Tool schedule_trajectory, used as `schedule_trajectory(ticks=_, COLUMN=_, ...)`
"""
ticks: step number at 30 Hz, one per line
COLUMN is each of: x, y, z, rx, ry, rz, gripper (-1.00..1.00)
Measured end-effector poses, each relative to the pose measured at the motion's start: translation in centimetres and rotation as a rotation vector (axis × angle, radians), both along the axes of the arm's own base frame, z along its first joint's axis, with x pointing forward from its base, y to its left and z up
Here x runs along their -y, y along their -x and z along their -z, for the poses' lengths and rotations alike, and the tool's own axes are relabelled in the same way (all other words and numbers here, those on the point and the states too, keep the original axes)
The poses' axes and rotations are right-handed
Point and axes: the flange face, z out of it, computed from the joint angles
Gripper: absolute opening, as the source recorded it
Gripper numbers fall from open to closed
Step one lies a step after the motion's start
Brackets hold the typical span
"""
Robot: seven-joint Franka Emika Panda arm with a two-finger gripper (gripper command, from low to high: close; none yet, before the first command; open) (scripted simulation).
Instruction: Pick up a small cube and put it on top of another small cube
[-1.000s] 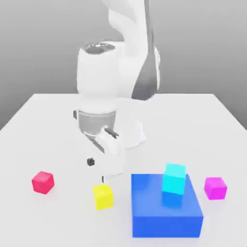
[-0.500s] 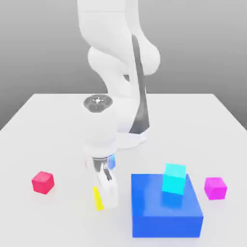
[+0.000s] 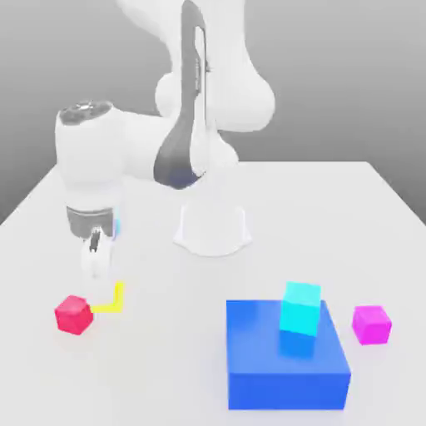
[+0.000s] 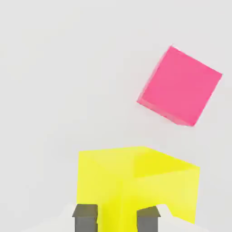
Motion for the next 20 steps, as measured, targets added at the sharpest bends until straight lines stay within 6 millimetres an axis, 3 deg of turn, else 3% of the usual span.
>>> schedule_trajectory(ticks=2, x=1.7, y=0.9, z=0.5, rx=0.002, ry=-0.003, rz=0.025, gripper=-1.00)
schedule_trajectory(ticks=7, x=2.1, y=1.1, z=5.1, rx=0.002, ry=-0.003, rz=0.026, gripper=-1.00)
schedule_trajectory(ticks=8, x=2.0, y=1.1, z=5.7, rx=0.001, ry=-0.004, rz=0.026, gripper=1.00)
schedule_trajectory(ticks=15, x=2.0, y=1.1, z=5.6, rx=0.001, ry=-0.004, rz=0.026, gripper=1.00)
schedule_trajectory(ticks=20, x=2.1, y=1.1, z=1.2, rx=0.002, ry=-0.005, rz=0.027, gripper=1.00)
